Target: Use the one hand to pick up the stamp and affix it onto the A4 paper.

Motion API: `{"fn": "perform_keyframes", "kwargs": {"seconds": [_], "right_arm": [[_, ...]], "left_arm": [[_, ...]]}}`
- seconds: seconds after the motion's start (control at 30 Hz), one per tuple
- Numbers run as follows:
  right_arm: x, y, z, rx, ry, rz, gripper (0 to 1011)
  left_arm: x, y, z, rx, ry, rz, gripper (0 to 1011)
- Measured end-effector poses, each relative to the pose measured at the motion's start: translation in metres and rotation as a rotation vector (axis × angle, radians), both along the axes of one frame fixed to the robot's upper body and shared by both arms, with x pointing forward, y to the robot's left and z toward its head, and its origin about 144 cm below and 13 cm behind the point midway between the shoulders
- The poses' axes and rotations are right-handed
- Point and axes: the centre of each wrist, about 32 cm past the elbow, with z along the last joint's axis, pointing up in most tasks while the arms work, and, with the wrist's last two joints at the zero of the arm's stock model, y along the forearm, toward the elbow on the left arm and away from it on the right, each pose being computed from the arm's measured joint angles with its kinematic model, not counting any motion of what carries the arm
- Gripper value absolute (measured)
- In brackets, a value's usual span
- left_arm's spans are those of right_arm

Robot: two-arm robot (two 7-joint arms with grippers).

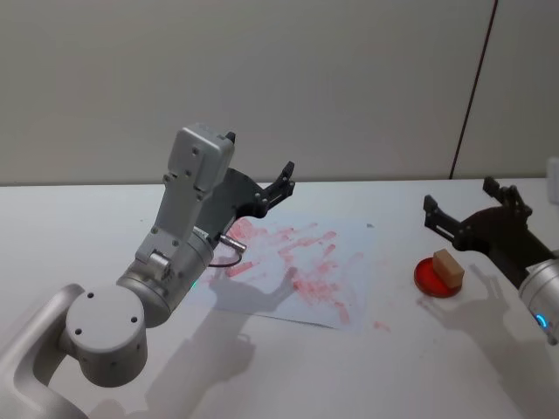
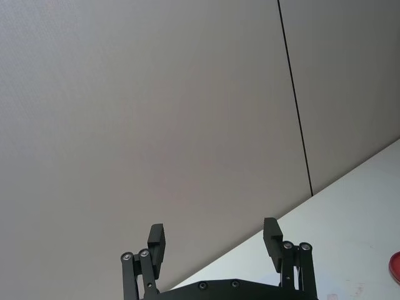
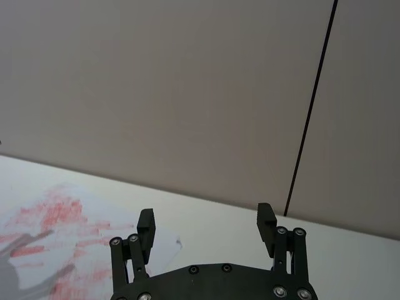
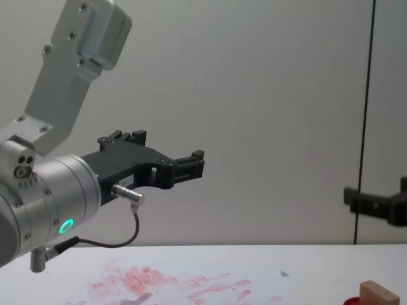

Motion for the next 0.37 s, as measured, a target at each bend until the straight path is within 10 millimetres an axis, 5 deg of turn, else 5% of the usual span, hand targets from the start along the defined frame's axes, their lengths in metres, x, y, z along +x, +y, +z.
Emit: {"fn": "perform_keyframes", "kwargs": {"seconds": [0.37], "right_arm": [[-0.012,0.003,0.007,0.041,-0.090,-0.007,1001]], "left_arm": [[0.000,0.000,0.000,0.000,0.000,0.000,1001]]}}
